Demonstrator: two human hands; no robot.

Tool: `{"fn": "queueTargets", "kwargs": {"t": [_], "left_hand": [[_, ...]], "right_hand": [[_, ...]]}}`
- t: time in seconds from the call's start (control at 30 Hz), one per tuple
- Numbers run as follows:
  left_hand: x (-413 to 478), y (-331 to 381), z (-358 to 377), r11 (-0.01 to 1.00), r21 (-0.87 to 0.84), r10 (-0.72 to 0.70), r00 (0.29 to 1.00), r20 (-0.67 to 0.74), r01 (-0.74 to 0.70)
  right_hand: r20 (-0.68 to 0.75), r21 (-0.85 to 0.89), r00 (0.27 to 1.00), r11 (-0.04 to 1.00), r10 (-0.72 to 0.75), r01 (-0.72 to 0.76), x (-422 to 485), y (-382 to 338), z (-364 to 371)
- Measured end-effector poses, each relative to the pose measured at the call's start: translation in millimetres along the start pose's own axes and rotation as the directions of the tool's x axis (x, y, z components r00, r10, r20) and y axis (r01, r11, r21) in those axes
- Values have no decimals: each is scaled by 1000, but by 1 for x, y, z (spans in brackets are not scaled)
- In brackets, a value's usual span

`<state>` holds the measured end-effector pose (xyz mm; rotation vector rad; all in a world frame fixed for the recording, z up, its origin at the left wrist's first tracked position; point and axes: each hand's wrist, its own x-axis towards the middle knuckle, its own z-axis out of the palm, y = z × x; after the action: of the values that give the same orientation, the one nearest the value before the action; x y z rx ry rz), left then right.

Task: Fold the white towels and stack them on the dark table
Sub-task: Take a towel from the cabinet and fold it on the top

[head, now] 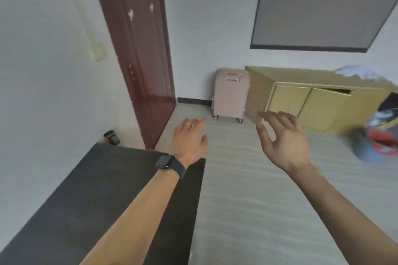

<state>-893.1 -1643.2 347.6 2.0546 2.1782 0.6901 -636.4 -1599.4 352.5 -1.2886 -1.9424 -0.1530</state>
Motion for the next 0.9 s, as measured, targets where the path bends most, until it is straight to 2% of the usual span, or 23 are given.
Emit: {"fn": "queueTargets", "kwargs": {"t": [0.13,0.23,0.43,0.73,0.9], "left_hand": [[58,86,-2,980,-106,162,985,-67,-168],[84,142,5,960,-148,228,971,-71,-236],[115,248,32,915,-221,326,941,-91,-338],[159,384,93,877,-283,378,921,-89,-387],[199,436,125,878,-253,399,913,-82,-406]], "right_hand": [[-103,-95,991,991,84,-94,22,62,-59],[-136,-185,985,975,102,-126,32,107,-97],[-205,-251,968,948,147,-197,44,188,-163],[-261,-291,942,913,212,-286,46,326,-223],[-278,-294,929,899,244,-324,70,398,-235]]}}
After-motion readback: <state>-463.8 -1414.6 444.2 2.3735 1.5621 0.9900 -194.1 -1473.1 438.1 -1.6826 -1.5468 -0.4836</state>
